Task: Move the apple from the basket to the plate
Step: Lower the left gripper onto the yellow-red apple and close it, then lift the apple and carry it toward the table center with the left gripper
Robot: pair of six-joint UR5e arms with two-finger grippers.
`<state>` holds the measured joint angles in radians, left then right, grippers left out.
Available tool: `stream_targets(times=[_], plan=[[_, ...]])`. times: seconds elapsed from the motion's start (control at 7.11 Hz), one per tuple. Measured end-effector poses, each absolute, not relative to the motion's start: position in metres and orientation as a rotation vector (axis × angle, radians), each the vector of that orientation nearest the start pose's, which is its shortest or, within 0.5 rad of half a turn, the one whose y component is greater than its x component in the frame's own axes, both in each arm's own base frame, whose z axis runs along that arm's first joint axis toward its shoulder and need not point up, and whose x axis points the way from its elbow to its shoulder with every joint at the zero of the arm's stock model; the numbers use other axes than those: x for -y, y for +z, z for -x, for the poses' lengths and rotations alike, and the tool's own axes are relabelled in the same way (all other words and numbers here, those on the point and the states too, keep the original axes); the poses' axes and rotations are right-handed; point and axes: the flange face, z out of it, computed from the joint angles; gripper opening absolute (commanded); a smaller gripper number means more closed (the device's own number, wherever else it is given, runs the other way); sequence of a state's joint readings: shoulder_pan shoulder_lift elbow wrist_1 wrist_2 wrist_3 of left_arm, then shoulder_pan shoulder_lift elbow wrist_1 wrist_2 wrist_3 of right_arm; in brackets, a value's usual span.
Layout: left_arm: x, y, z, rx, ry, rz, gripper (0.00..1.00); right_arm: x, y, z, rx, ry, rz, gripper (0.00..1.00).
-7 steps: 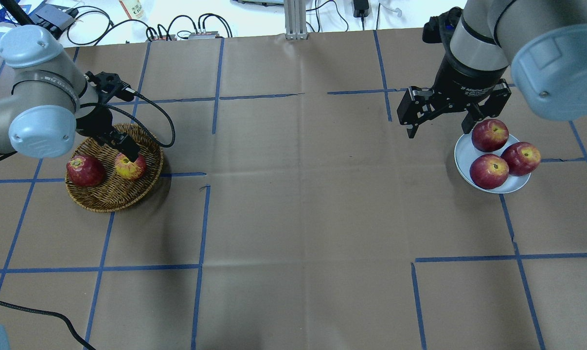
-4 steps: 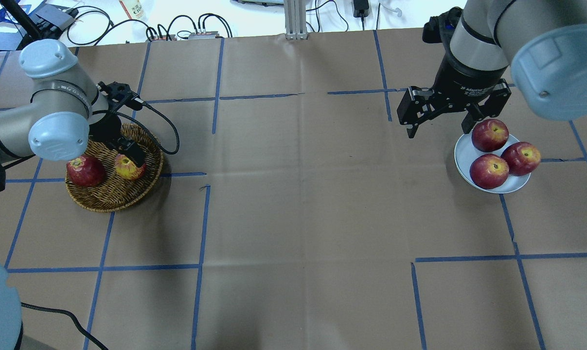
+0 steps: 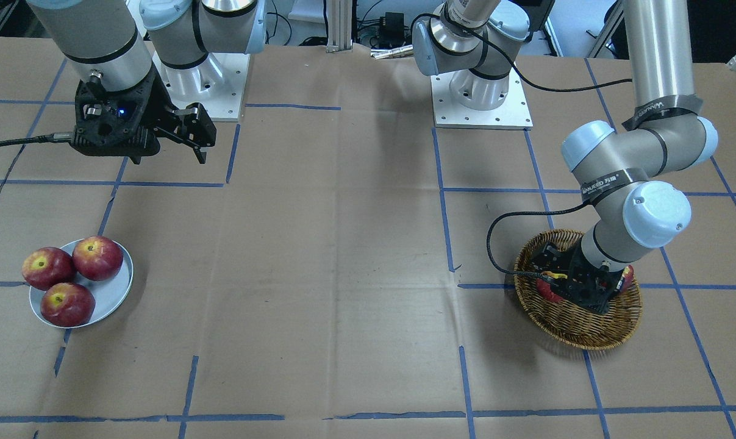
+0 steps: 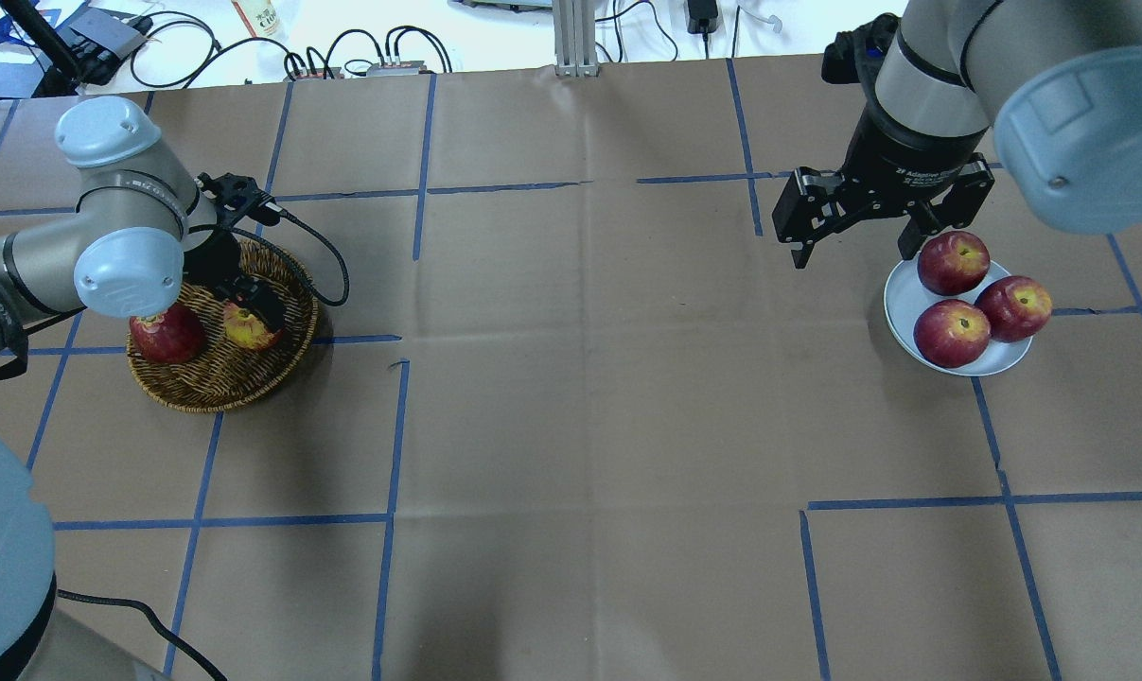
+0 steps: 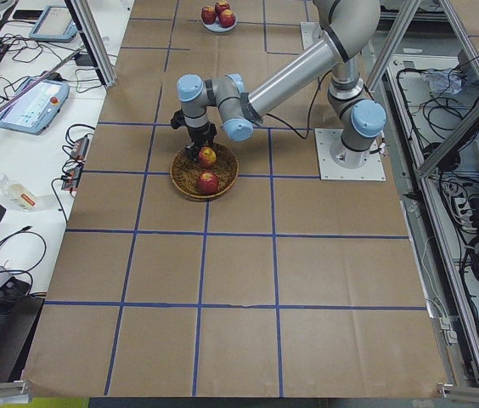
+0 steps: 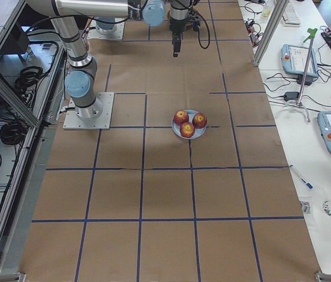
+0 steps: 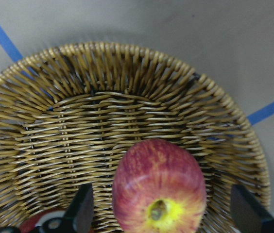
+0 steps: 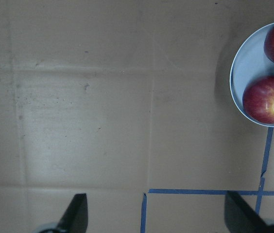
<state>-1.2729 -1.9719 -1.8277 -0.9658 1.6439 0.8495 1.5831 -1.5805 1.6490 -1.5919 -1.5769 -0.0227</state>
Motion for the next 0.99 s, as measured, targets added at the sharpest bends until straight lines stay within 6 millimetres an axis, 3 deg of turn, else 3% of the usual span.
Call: stream_targets(times=[0.14, 0.28, 0.42, 0.56, 0.84, 0.99], plan=[[0.582, 0.199, -0.047, -2.991, 0.142, -0.85, 0.97, 0.48, 0.456, -0.139, -3.146, 0.075, 0.054, 1.0], [0.582, 0.193, -0.048, -2.994, 0.151, -0.849, 0.77, 0.48, 0.456, -0.139, -3.146, 0.075, 0.054, 1.0], [0.582, 0.19, -0.048, -2.998, 0.157, -0.844, 0.49, 0.48, 0.456, -0.139, -3.146, 0.076, 0.054, 1.0], [0.582, 0.188, -0.048, -3.0, 0.16, -0.84, 0.36, 0.48, 0.456, -0.139, -3.146, 0.076, 0.054, 1.0], [0.584, 0.193, -0.047, -2.997, 0.147, -0.839, 0.32, 0.48, 0.456, -0.139, -3.146, 0.076, 0.053, 1.0], [0.588, 0.208, -0.042, -2.983, 0.104, -0.845, 0.32, 0.48, 0.456, -0.139, -3.146, 0.077, 0.054, 1.0]])
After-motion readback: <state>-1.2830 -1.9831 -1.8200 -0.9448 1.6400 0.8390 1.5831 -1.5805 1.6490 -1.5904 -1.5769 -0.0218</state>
